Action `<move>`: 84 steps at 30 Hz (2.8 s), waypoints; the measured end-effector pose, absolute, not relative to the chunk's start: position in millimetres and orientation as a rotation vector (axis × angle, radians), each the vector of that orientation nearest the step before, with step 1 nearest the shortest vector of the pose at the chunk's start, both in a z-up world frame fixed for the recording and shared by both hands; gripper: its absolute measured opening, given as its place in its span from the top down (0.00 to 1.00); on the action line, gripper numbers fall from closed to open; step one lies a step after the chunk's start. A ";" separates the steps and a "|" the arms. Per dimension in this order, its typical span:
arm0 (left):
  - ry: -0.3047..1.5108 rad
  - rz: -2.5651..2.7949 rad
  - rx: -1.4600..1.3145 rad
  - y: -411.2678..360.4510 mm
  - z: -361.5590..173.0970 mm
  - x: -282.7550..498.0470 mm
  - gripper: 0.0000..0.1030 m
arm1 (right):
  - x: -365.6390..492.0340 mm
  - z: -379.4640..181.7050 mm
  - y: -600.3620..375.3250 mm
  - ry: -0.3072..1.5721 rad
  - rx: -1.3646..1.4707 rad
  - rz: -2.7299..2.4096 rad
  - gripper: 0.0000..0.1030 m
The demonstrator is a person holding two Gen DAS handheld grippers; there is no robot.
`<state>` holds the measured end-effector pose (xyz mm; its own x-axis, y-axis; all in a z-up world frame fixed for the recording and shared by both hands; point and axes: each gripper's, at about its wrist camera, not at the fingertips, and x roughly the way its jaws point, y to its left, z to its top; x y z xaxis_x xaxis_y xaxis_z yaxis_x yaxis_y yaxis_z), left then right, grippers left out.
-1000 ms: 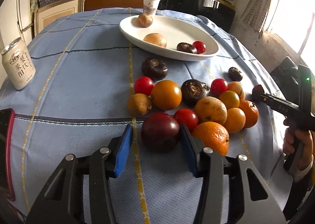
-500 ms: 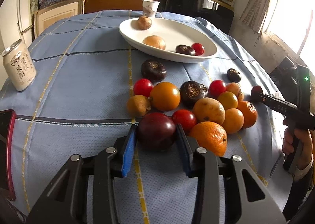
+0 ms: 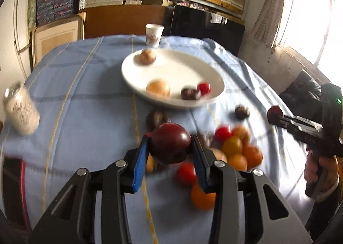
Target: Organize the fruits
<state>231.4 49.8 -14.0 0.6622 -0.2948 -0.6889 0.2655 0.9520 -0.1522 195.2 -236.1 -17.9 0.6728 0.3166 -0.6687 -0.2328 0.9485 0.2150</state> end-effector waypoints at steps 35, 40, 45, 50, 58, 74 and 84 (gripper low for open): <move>0.716 -0.133 -0.078 61.0 -8.5 256.8 0.04 | 266.8 -26.2 -257.0 0.664 0.184 0.190 0.34; 0.741 -0.062 -0.004 57.3 -27.9 226.0 0.04 | 270.4 -55.0 -256.9 0.836 0.263 0.256 0.34; 0.781 -0.058 -0.065 74.3 -40.5 215.1 0.04 | 269.0 -62.4 -247.4 0.871 0.225 0.244 0.34; 0.788 -0.081 -0.157 89.6 -42.3 211.0 0.04 | 264.1 -68.5 -236.0 0.880 0.106 0.206 0.34; 0.800 -0.093 -0.141 84.4 -42.6 212.3 0.04 | 265.1 -71.9 -233.5 0.906 0.076 0.218 0.37; 0.798 -0.088 -0.109 78.2 -43.7 213.7 0.04 | 266.2 -71.5 -227.2 0.905 0.031 0.199 0.53; 0.831 -0.319 -0.080 54.9 -43.7 207.6 0.04 | 267.0 -71.9 -228.6 0.906 0.036 0.200 0.59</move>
